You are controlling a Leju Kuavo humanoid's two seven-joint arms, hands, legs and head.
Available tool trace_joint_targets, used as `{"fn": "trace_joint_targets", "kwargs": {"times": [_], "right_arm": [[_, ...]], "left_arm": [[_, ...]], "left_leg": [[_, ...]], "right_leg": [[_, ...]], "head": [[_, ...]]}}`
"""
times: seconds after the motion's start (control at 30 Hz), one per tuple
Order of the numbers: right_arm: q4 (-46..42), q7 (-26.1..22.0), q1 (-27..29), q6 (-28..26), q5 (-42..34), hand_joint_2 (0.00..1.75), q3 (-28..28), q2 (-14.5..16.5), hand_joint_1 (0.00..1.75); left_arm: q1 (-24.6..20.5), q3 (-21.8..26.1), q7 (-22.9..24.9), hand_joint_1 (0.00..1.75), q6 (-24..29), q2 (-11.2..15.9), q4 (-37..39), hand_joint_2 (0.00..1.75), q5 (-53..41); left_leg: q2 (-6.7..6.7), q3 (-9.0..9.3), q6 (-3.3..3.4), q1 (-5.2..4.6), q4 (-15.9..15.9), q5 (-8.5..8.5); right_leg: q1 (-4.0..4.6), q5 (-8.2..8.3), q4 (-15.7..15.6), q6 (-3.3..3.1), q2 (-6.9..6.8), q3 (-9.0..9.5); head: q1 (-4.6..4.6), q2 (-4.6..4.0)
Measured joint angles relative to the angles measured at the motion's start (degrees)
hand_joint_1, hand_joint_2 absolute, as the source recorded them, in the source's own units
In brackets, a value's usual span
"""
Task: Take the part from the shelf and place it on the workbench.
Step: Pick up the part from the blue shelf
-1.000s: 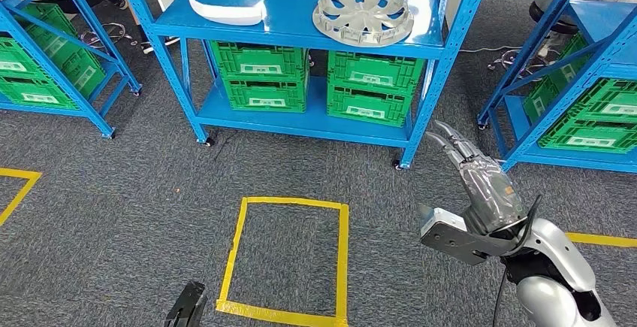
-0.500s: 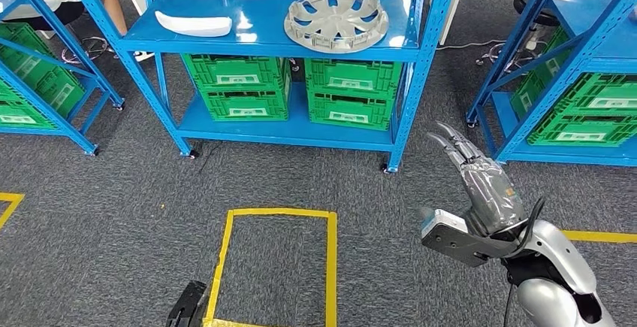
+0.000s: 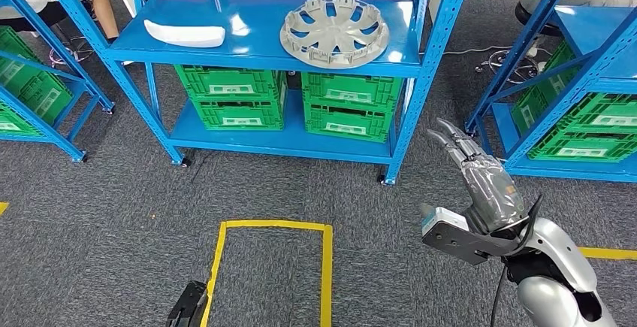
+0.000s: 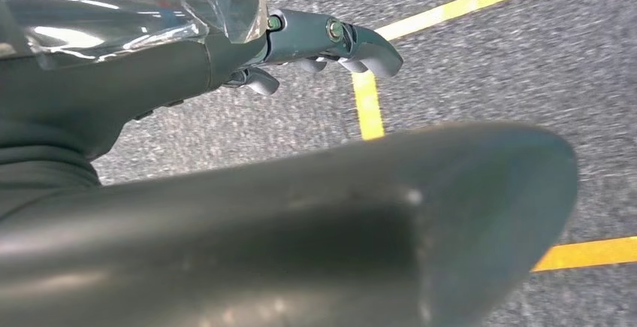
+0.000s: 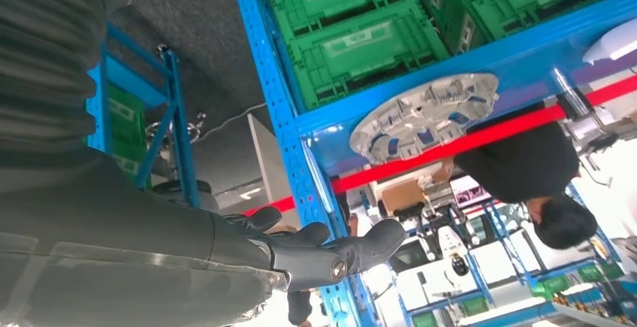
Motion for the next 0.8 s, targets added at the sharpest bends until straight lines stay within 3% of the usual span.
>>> {"fn": "trace_joint_targets", "kwargs": {"times": [0.03, 0.07, 0.13, 0.17, 0.23, 0.27, 0.37, 0.4, 0.43, 0.47, 0.53, 0.6, 0.73, 0.8], "right_arm": [[0.0, 0.0, 0.0, 0.0, 0.0, 1.75, 0.0, 0.0, 0.0], [0.1, 0.0, 0.1, 0.0, 0.0, 1.75, 0.1, 0.1, 0.0], [0.1, 0.0, 0.3, 0.0, 0.0, 1.75, 0.1, 0.1, 0.0], [0.1, 0.0, 0.4, 0.0, 0.0, 1.75, 0.1, 0.1, 0.0], [0.0, 0.0, 0.4, 0.0, 0.0, 1.75, 0.0, 0.1, 0.0], [-0.1, 0.0, 0.4, 0.0, 0.0, 1.75, 0.0, 0.1, 0.0], [-0.1, 0.0, 0.5, 0.0, 0.0, 1.75, 0.0, 0.1, 0.0], [-0.1, 0.0, 0.6, 0.0, 0.0, 1.75, 0.0, 0.1, 0.0], [-0.1, 0.0, 0.6, 0.0, 0.0, 1.75, 0.0, 0.1, 0.0], [-0.1, 0.0, 0.6, 0.0, 0.0, 1.75, 0.1, 0.1, 0.0], [-0.2, 0.0, 0.5, 0.0, 0.0, 1.75, 0.0, 0.2, 0.0], [-0.2, 0.0, 0.5, 0.0, 0.0, 1.75, 0.0, 0.2, 0.0], [-0.5, 0.0, 0.6, 0.0, 0.0, 1.75, -0.1, 0.1, 0.0], [-0.5, 0.0, 0.6, 0.0, 0.0, 1.75, -0.1, 0.0, 0.0]], "left_arm": [[0.0, 0.0, 0.0, 0.0, 0.0, 0.0, 0.0, 0.0, 0.0], [0.0, 0.1, 0.1, 0.0, 0.1, 0.1, 0.0, 0.0, -0.1], [0.1, 0.2, 0.1, 0.0, 0.1, 0.3, 0.0, 0.0, -0.2], [0.0, 0.2, 0.1, 0.0, 0.1, 0.3, 0.0, 0.0, -0.3], [-0.1, 0.2, 0.2, 0.0, 0.1, 0.3, 0.0, 0.0, -0.4], [-0.1, 0.2, 0.2, 0.0, 0.1, 0.2, 0.0, 0.0, -0.5], [-0.1, 0.2, 0.2, 0.0, 0.1, 0.2, 0.0, 0.0, -0.5], [-0.1, 0.2, 0.2, 0.0, 0.1, 0.1, 0.0, 0.0, -0.5], [-0.1, 0.2, 0.2, 0.0, 0.1, 0.1, 0.0, 0.0, -0.5], [-0.1, 0.2, 0.2, 0.0, 0.1, 0.1, 0.0, 0.0, -0.5], [-0.1, 0.2, 0.2, 0.0, 0.1, 0.3, 0.0, 0.0, -0.5], [-0.2, 0.2, 0.2, 0.0, 0.1, 0.5, 0.0, 0.0, -0.5], [-0.1, 0.3, 0.3, 0.0, 0.2, 0.6, -0.1, 0.0, -0.6], [-0.3, 0.3, 0.3, 0.0, 0.1, 0.4, -0.2, 0.0, -0.7]], "left_leg": [[-0.02, 0.18, -0.62, 0.15, 0.8, -0.85], [0.02, 0.13, -1.14, 0.17, 1.6, -1.66], [0.19, -0.01, -1.79, 0.19, 2.5, -2.81], [0.31, -0.09, -2.0, 0.29, 2.7, -3.15], [0.67, -1.07, -2.54, 0.6, 4.9, -3.78], [0.92, -2.67, -2.92, 0.76, 7.7, -4.56], [1.4, -9.95, -3.7, 1.03, 18.9, -8.38], [1.41, -11.44, -3.58, 1.01, 20.4, -8.47], [1.41, -11.72, -3.21, 0.94, 19.6, -7.26], [1.4, -10.88, -2.52, 0.74, 16.6, -5.02], [1.45, -7.8, -0.3, -0.15, 8.7, -0.4], [1.51, -6.07, 1.12, -0.98, 4.5, 1.03], [1.55, -3.65, 1.53, -1.07, 1.4, 1.79], [1.65, -2.22, 1.52, -0.64, -0.4, 2.43]], "right_leg": [[-0.13, 2.21, -2.7, 0.52, -0.38, 0.66], [-0.11, 3.85, -4.1, 0.09, -0.65, 1.14], [0.24, 4.21, -4.2, -2.27, -0.74, 1.34], [0.22, 4.34, -4.0, -3.0, -0.58, 1.61], [0.18, 4.08, -4.0, -3.55, -0.39, 2.22], [0.2, 3.85, -4.0, -3.82, -0.32, 2.56], [0.55, 3.02, -4.0, -4.52, -0.16, 3.21], [0.73, 2.75, -4.0, -4.62, -0.1, 3.51], [0.99, 2.48, -4.0, -4.69, -0.03, 3.92], [1.3, 2.21, -4.0, -4.75, 0.02, 4.4], [1.87, 1.68, -4.2, -4.83, 0.08, 5.25], [1.98, 1.35, -4.5, -4.71, 0.1, 5.57], [1.97, 0.71, -4.4, -4.26, -0.13, 5.81], [2.0, -1.39, 0.6, -4.53, -0.15, 3.36]], "head": [[0.09, 0.0], [0.1, 0.0], [0.03, 0.0], [-0.09, 0.0], [-0.18, 0.0], [-0.2, 0.0], [-0.23, 0.0], [-0.24, 0.0], [-0.25, 0.0], [-0.25, 0.0], [-0.15, 0.0], [-0.06, 0.0], [-0.06, 0.0], [0.06, 0.0]]}}
